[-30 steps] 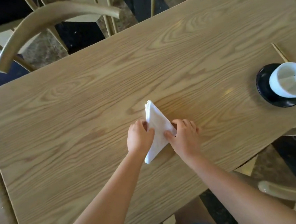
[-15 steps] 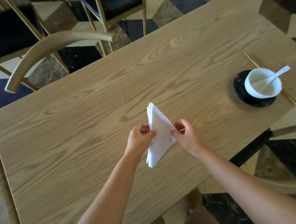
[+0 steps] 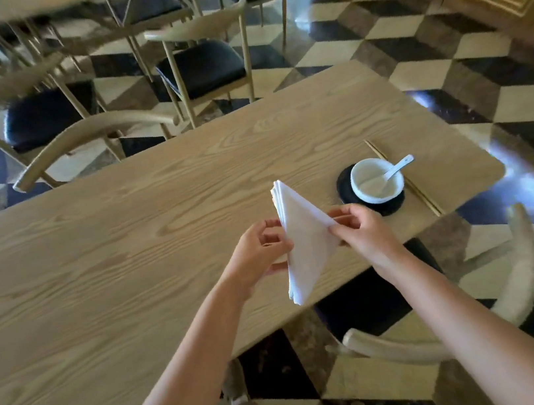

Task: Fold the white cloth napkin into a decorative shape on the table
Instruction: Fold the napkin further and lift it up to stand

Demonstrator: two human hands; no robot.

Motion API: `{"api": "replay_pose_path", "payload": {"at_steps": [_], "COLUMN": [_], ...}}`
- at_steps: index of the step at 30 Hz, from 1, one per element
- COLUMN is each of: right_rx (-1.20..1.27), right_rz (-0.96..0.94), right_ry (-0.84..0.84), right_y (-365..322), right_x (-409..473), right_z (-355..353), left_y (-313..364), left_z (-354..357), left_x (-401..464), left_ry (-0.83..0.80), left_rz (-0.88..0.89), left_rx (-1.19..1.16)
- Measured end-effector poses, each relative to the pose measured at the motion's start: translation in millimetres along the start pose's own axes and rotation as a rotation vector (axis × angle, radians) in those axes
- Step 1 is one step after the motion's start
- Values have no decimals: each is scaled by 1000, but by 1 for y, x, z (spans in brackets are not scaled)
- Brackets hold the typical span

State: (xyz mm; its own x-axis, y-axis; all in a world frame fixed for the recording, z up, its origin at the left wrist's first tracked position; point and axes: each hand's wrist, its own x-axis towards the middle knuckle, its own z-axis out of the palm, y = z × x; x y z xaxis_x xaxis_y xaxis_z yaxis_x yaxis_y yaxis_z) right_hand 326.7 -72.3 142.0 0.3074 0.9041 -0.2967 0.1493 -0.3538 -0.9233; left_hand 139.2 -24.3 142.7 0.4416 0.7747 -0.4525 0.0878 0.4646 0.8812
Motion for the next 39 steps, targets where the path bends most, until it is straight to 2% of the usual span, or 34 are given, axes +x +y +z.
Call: {"api": "replay_pose_path", "payload": {"at_steps": [6,13,19,24,30,34,39], "right_rx": [119,132,-73,-110,-195,-254,-318], "right_rz": [-4,-83,-164,-208,-216,-150,-77], "right_ry": [-19,-34,26,74,34,-70,-169], "right_y": [3,-11,-12,-7,4,22,64], "right_x": [-20,-13,-8,8,68,129,201], "right_z": [-95,-139,-166,-202,-270,-321,-353], "left_y": [0,16,26,29,26,13,-18], "left_z": [96,135,154,197,271,331,382], "left_x": [-10,8,32,48,97,145,216], "left_ry": [55,51,39,50,259,375,529], "left_rz": [96,148,124,136,204,219,133], "left_rx": [-82,-98,-52,-93,-96,-52,98]}}
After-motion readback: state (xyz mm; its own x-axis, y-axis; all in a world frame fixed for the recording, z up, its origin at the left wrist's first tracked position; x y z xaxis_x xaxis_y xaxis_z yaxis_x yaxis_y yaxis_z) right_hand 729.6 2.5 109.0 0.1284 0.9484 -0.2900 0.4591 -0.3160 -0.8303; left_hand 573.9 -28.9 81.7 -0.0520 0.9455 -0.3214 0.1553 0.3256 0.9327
